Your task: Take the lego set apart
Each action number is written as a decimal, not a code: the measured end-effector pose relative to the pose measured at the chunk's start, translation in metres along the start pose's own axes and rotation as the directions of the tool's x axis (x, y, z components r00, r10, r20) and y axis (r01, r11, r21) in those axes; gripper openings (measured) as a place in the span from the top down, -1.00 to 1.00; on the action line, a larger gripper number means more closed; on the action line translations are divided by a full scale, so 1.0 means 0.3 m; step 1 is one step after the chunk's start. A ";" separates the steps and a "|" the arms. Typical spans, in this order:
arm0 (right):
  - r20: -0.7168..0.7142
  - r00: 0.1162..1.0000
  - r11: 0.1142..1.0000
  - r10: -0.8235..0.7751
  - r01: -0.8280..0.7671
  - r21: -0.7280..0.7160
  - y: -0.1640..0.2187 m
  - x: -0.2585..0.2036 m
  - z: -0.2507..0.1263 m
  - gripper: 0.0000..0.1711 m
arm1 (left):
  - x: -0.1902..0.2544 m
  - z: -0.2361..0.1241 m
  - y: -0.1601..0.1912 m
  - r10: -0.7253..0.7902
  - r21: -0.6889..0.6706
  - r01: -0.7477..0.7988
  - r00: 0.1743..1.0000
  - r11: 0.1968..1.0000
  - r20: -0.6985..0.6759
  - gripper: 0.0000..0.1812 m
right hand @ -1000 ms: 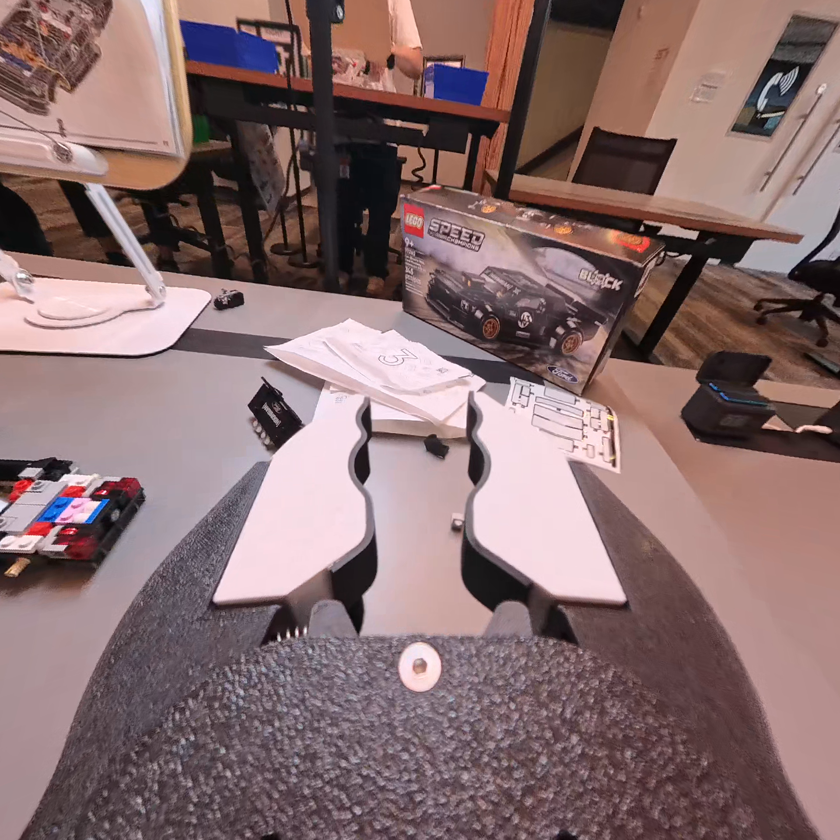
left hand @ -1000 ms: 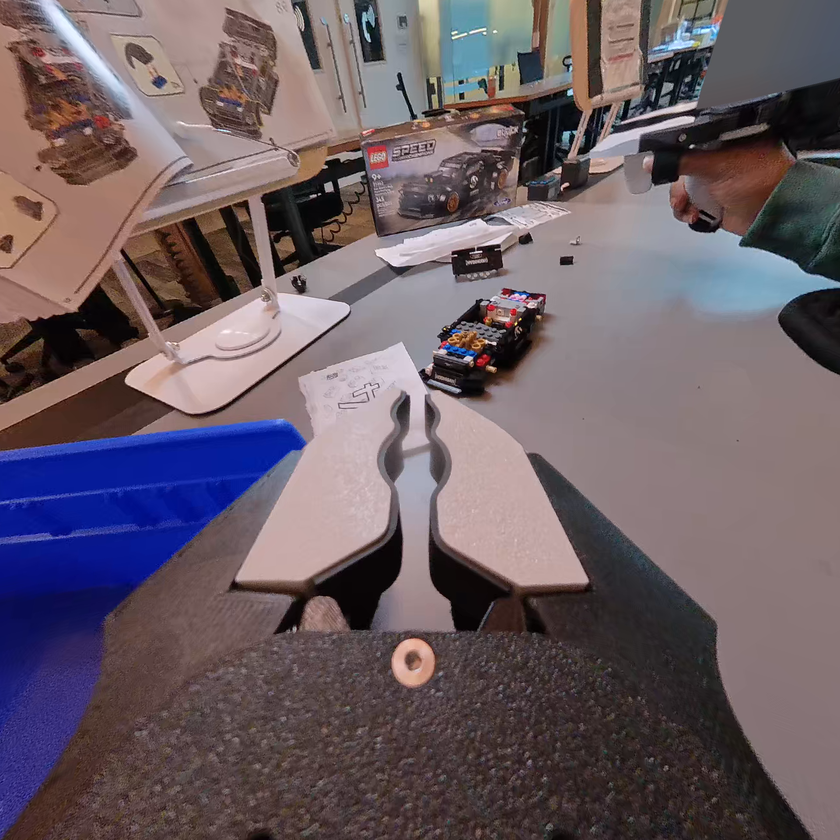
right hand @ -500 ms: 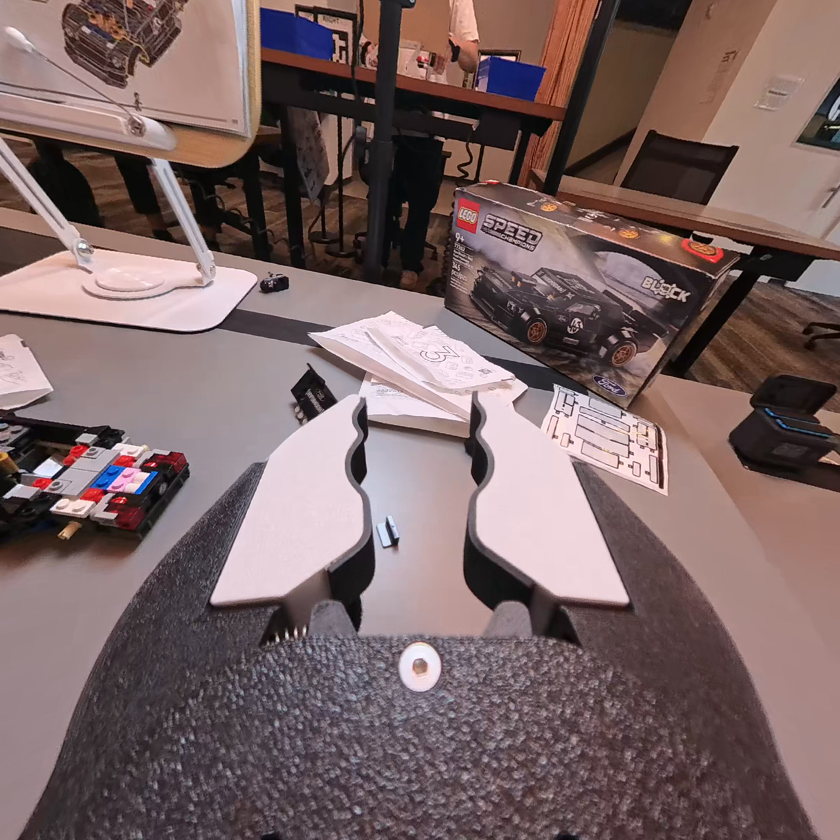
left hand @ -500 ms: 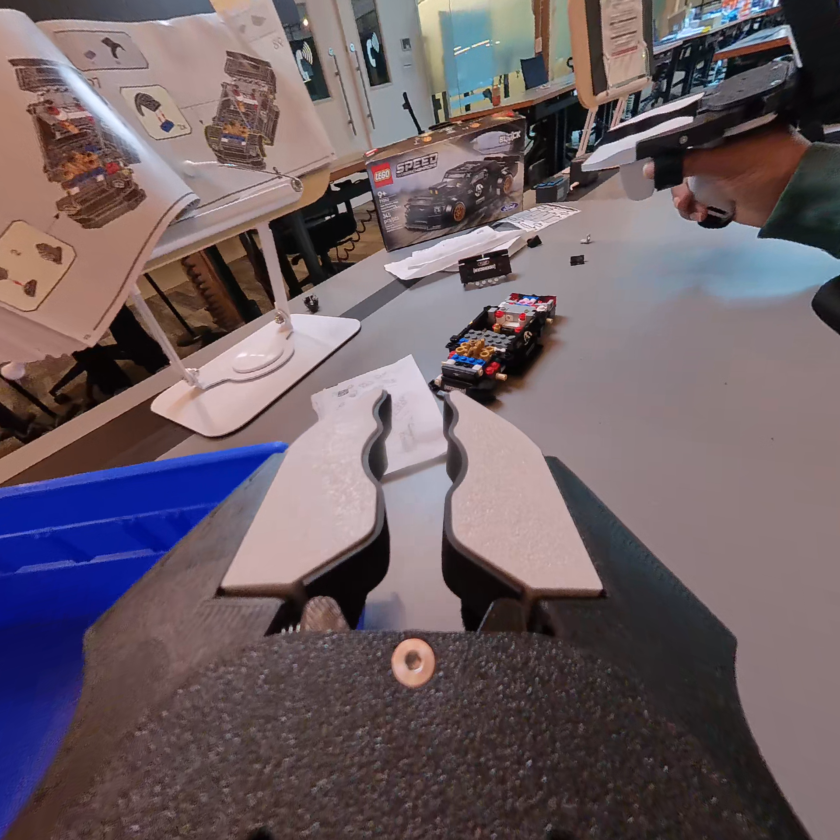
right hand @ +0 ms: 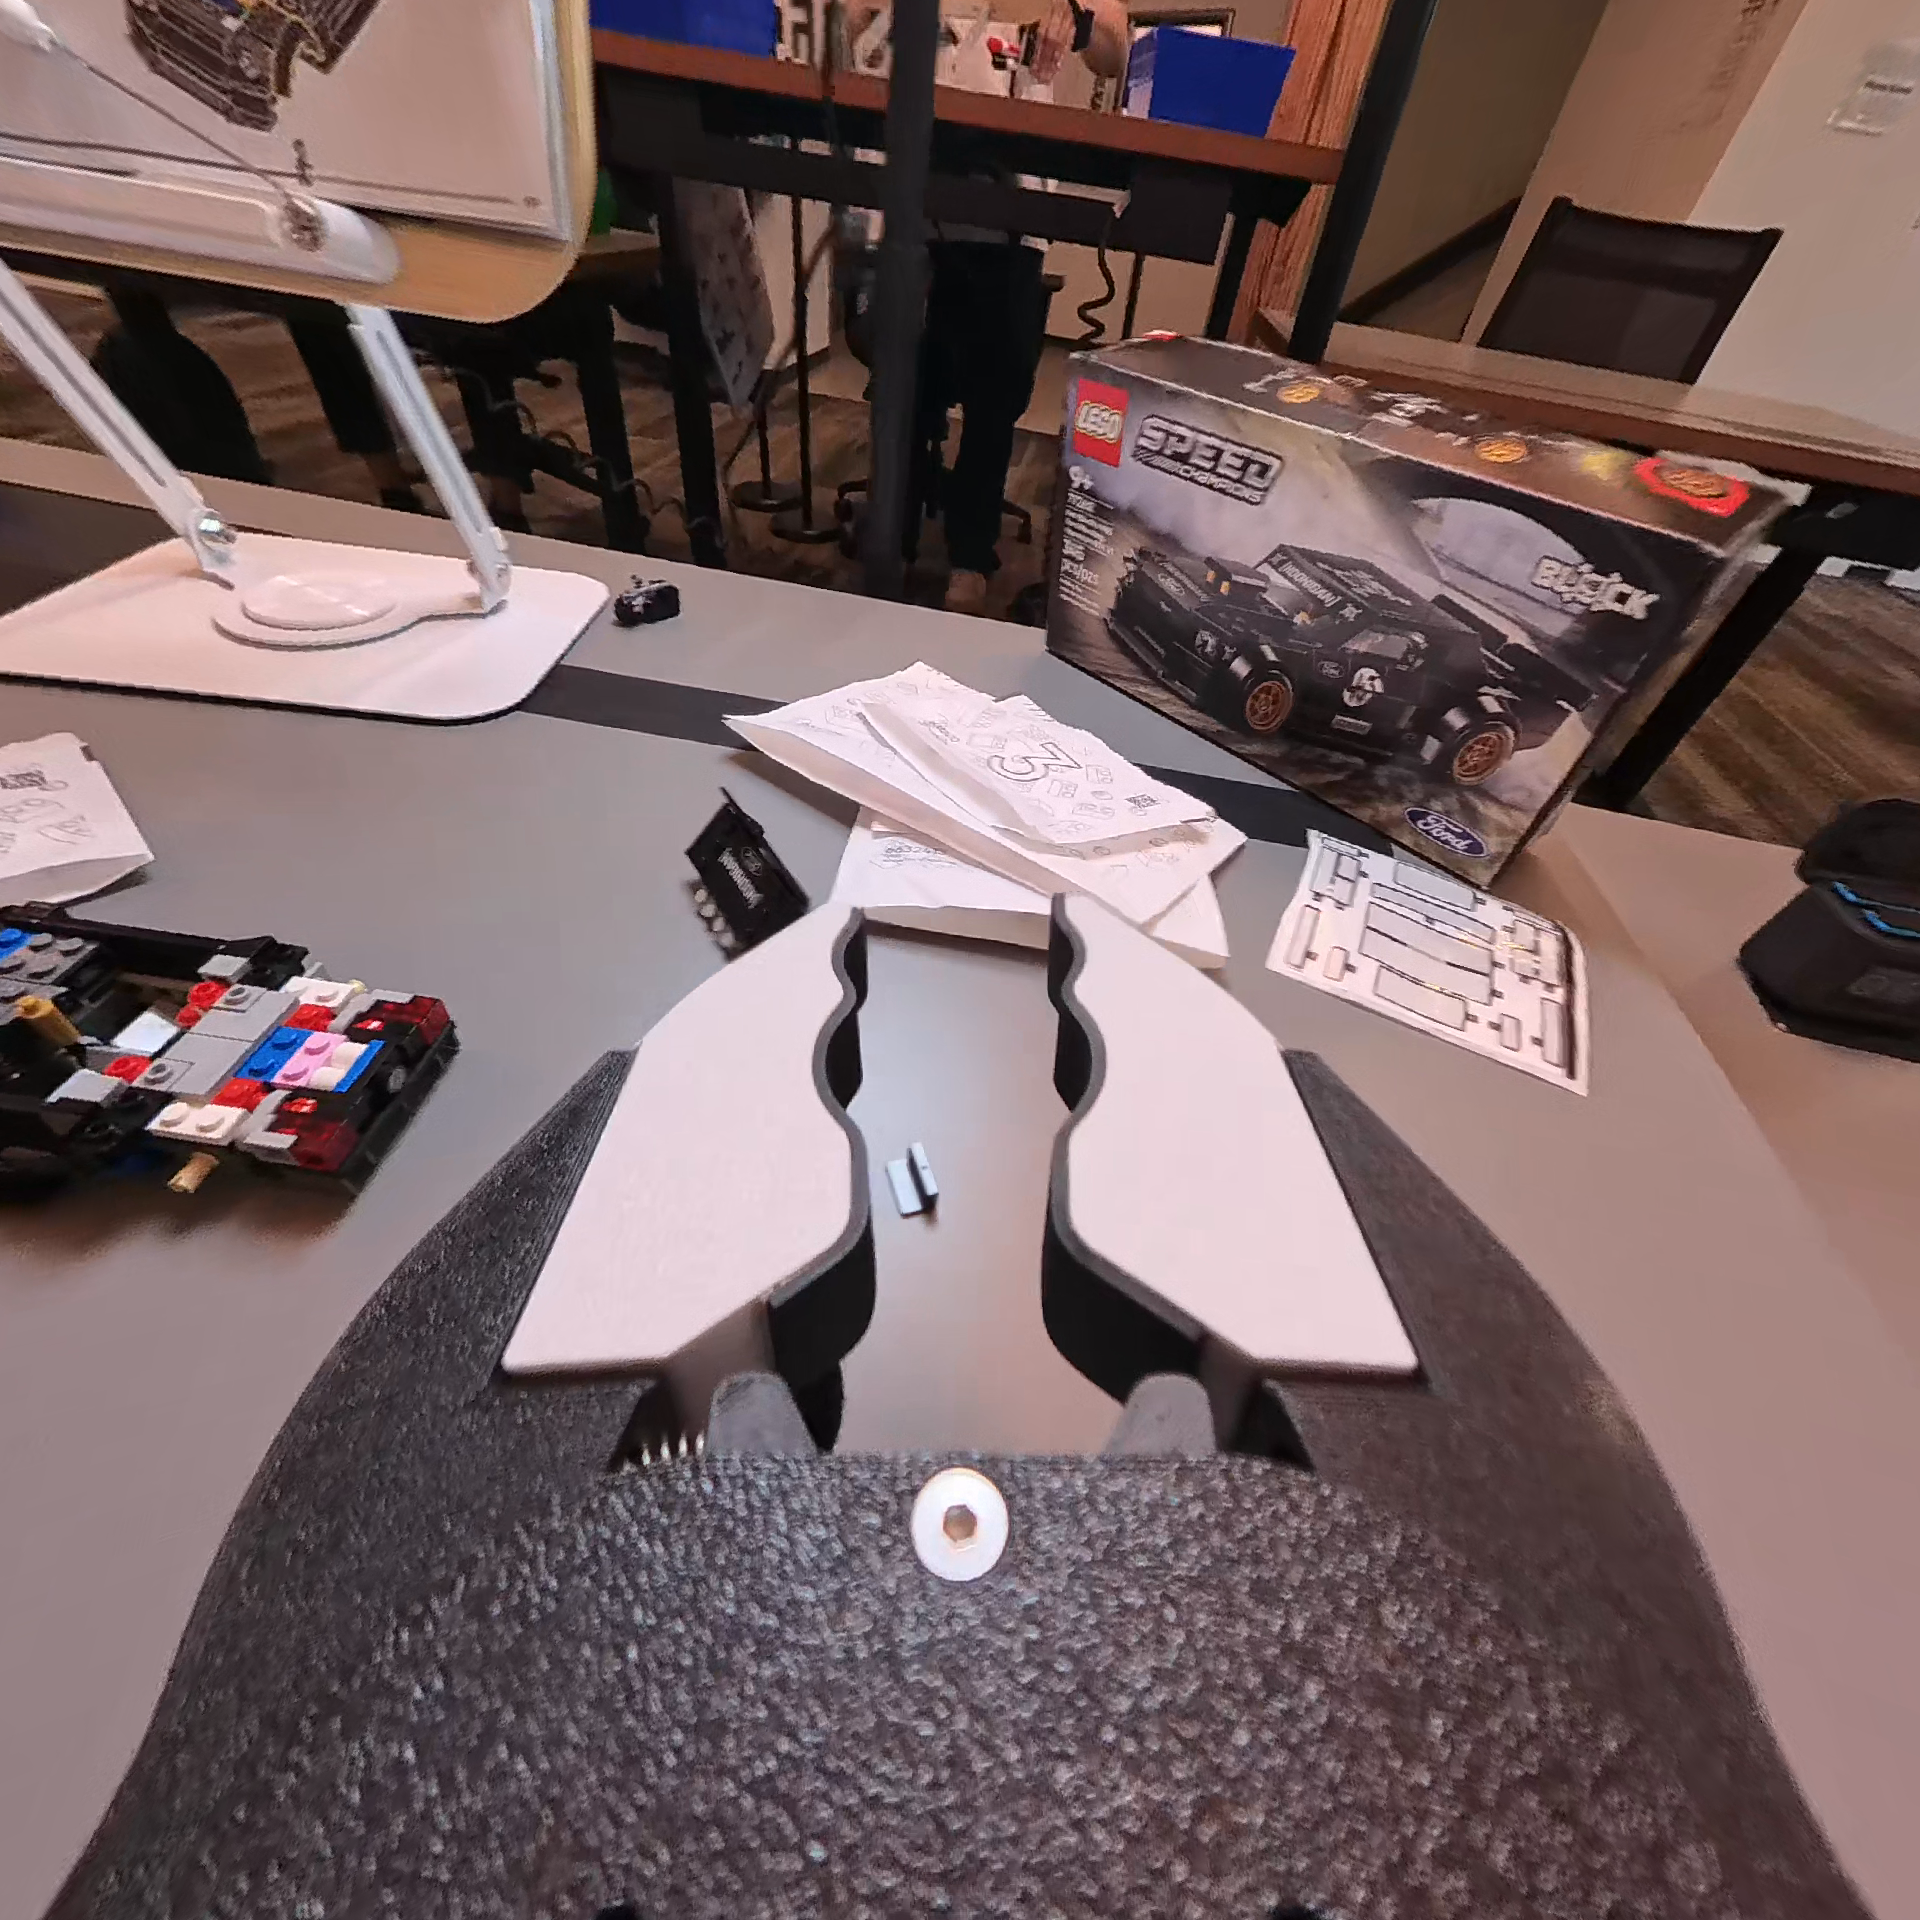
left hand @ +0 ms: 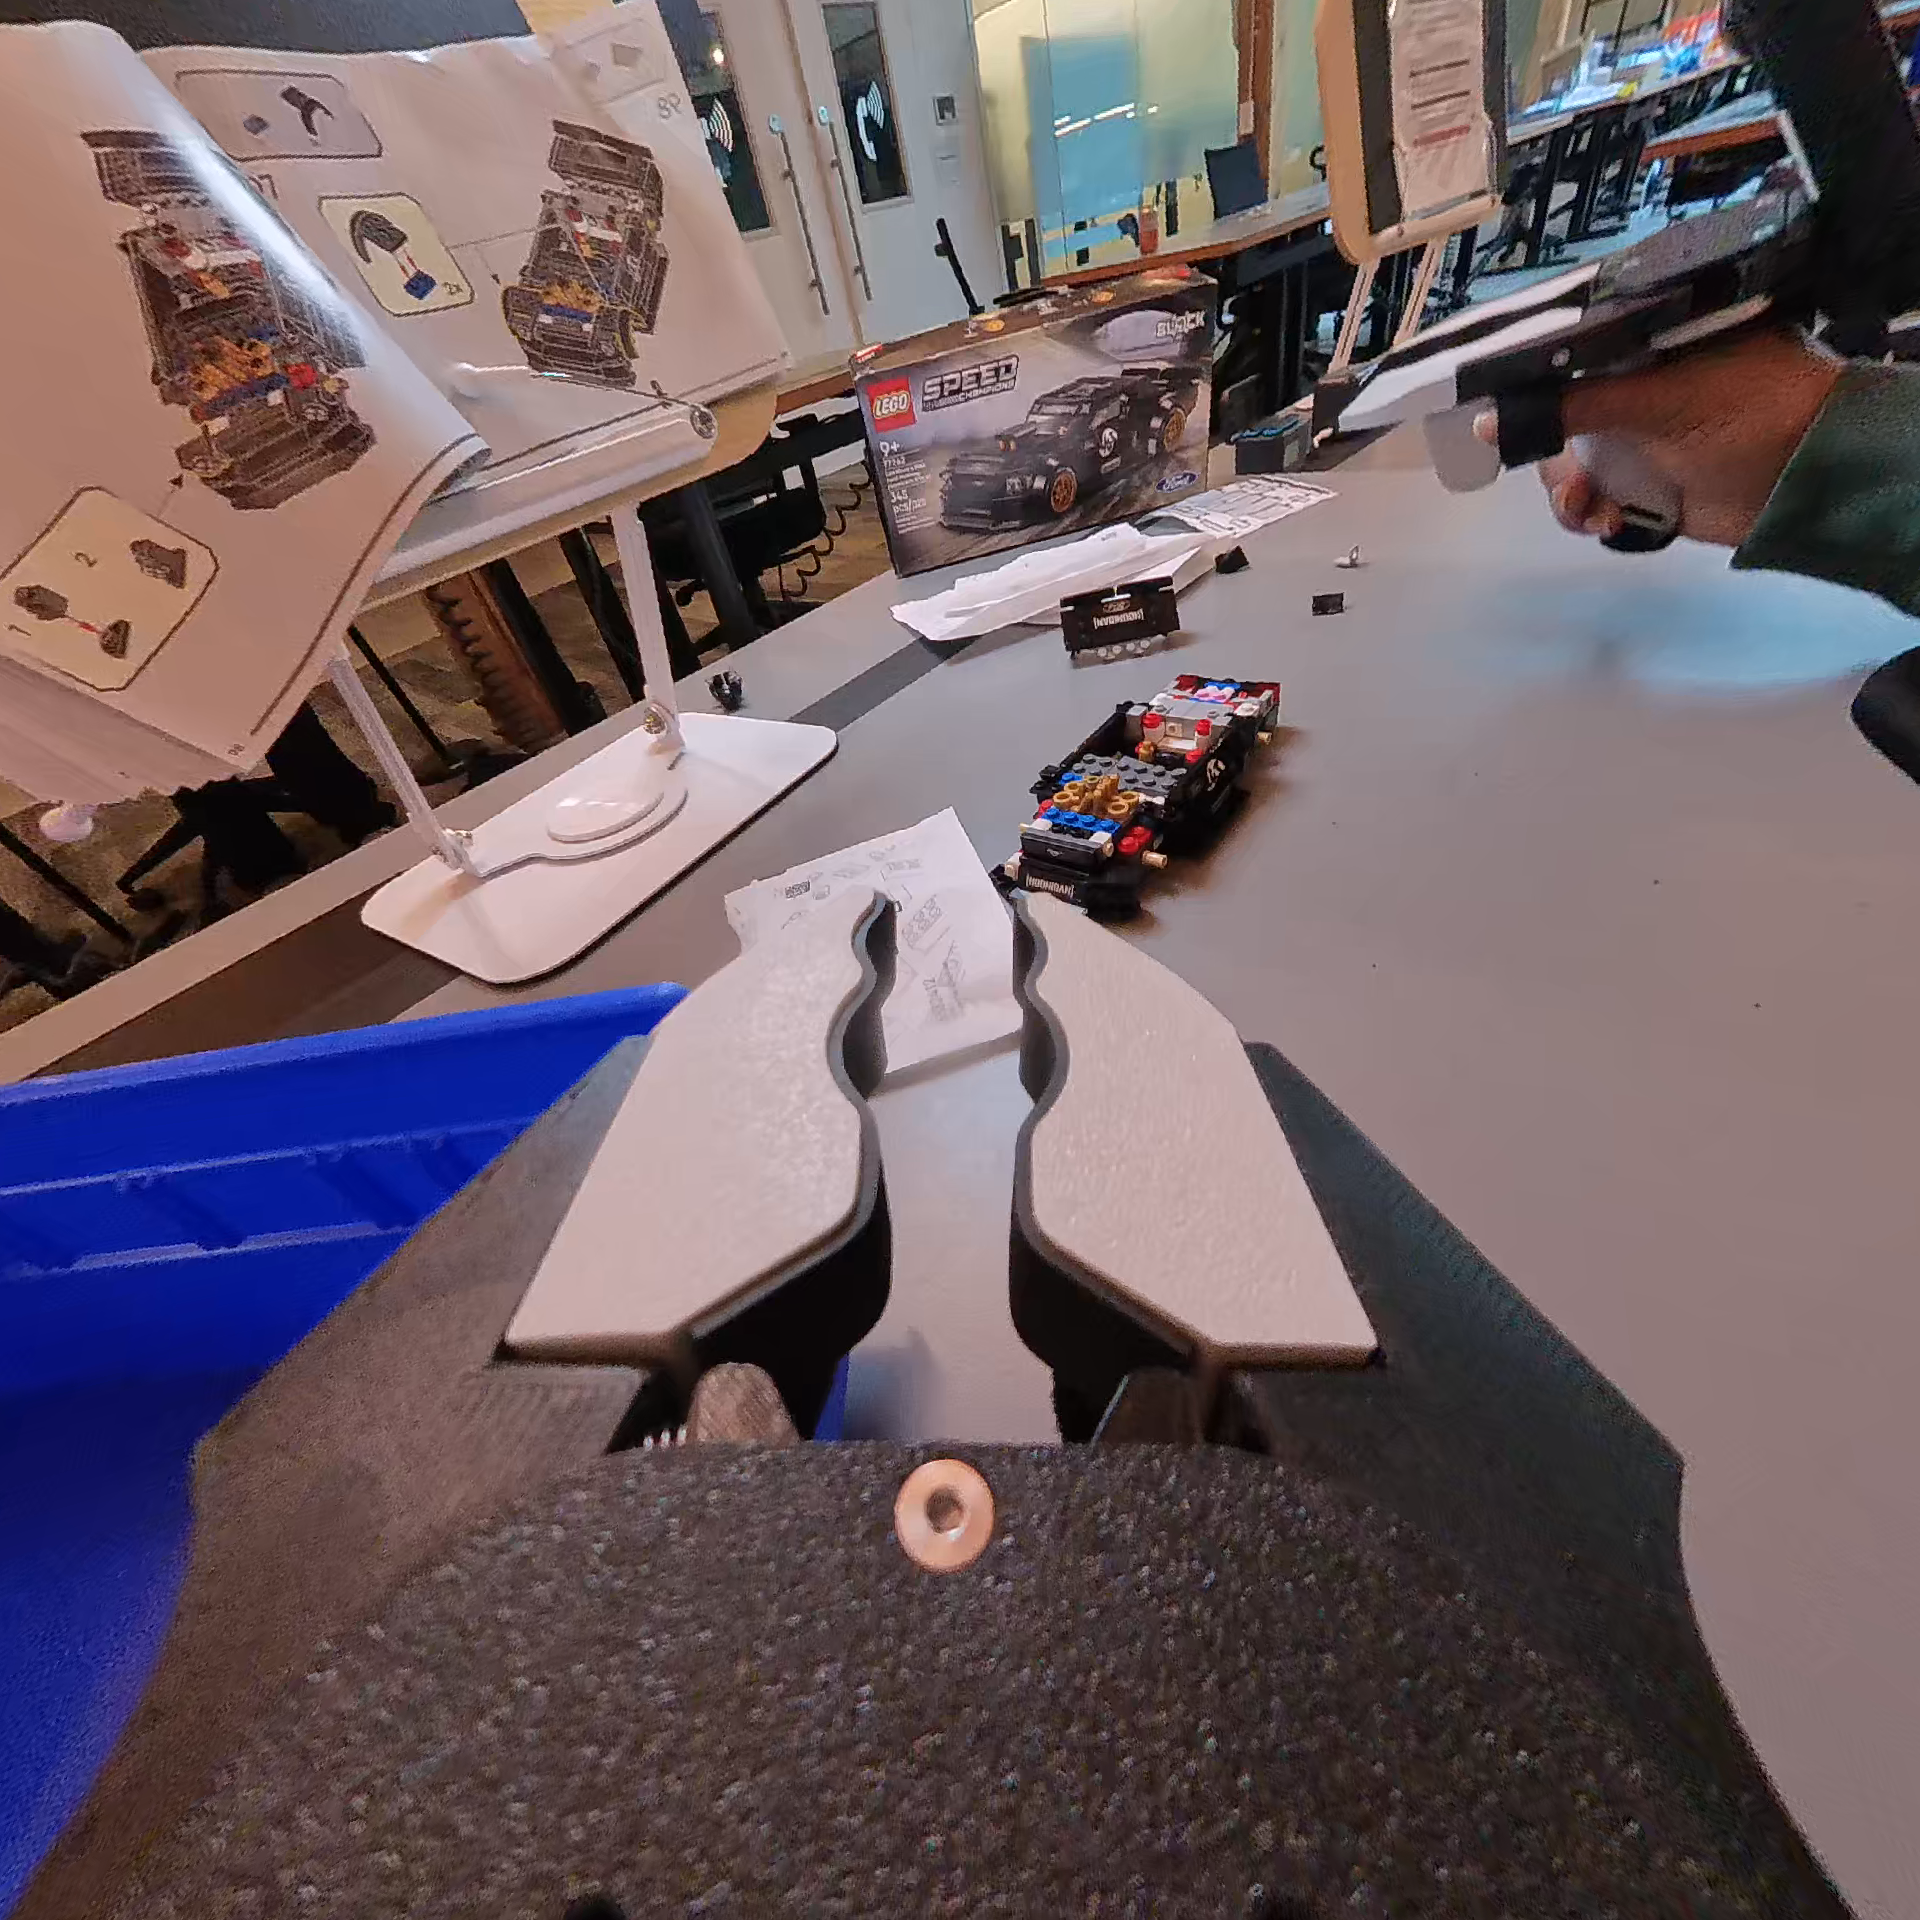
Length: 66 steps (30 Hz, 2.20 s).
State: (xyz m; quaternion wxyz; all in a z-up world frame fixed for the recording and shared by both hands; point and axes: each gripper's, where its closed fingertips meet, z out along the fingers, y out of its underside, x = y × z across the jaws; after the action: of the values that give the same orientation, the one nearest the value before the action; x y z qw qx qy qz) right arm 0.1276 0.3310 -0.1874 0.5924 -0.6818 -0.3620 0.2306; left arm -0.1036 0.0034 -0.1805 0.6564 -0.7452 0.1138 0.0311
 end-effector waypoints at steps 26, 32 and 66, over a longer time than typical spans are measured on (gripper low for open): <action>0.303 0.928 0.971 -0.216 0.172 0.164 -0.090 -0.465 -0.072 0.60 | 0.021 -0.036 -0.105 0.010 0.094 -0.012 1.000 0.995 0.027 0.74; 0.379 0.873 0.945 -0.308 0.234 0.231 -0.186 -0.643 -0.073 0.70 | 0.004 -0.057 -0.164 0.017 0.129 -0.025 0.998 0.991 0.063 0.76; 0.258 0.850 0.881 -0.459 0.399 0.254 -0.562 -0.677 0.691 1.00 | -0.274 0.228 -0.299 -0.363 -0.054 0.361 0.931 0.931 -0.032 0.74</action>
State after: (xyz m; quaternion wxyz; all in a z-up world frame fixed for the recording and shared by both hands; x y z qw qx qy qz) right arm -0.1919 0.3139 -0.0862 0.6272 -0.4782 -0.5702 0.2298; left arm -0.1577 0.0914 -0.0867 0.6304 -0.7693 -0.0127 -0.1029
